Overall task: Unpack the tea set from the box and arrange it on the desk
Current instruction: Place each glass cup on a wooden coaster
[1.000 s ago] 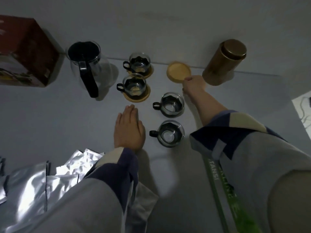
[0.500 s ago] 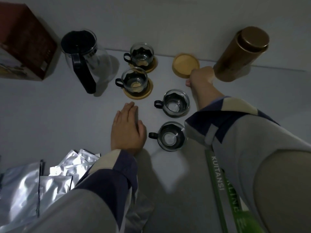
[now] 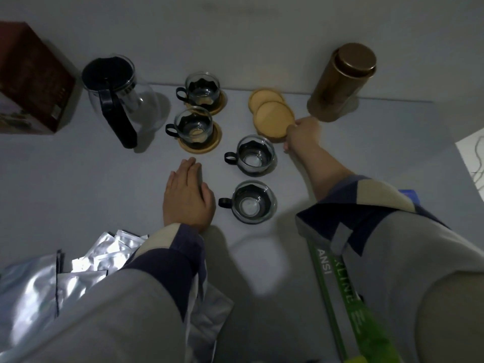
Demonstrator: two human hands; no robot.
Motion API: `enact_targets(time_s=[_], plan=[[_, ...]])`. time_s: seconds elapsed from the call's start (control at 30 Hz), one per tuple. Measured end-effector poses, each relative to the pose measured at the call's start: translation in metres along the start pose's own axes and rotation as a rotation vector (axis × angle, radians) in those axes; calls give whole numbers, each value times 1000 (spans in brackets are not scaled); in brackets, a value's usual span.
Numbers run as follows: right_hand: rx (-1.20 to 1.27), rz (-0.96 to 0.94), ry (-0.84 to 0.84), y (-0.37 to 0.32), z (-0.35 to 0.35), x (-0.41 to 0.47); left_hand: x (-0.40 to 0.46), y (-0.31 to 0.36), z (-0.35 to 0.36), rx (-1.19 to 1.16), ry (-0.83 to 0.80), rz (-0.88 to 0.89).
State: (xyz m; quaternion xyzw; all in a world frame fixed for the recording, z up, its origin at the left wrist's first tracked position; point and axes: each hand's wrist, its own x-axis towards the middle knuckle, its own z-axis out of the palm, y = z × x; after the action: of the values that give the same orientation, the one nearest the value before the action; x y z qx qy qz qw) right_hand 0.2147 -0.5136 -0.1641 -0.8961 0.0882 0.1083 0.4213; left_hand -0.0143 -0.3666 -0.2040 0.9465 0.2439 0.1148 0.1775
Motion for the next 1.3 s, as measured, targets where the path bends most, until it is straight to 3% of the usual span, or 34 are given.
enact_targets(time_s=[0.23, 0.53, 0.73, 1.03, 1.3], plan=[[-56, 20, 35, 32, 18, -11, 2, 0, 3, -8, -5, 0], [-107, 31, 11, 22, 6, -29, 2, -1, 4, -9, 7, 4], [75, -198, 146, 9, -22, -91, 2, -1, 5, 7, 3, 8], [281, -197, -159, 61, 1, -191, 2, -1, 7, 35, -22, 36], [181, -343, -128, 81, 18, -197, 2, -2, 8, 50, -17, 39]])
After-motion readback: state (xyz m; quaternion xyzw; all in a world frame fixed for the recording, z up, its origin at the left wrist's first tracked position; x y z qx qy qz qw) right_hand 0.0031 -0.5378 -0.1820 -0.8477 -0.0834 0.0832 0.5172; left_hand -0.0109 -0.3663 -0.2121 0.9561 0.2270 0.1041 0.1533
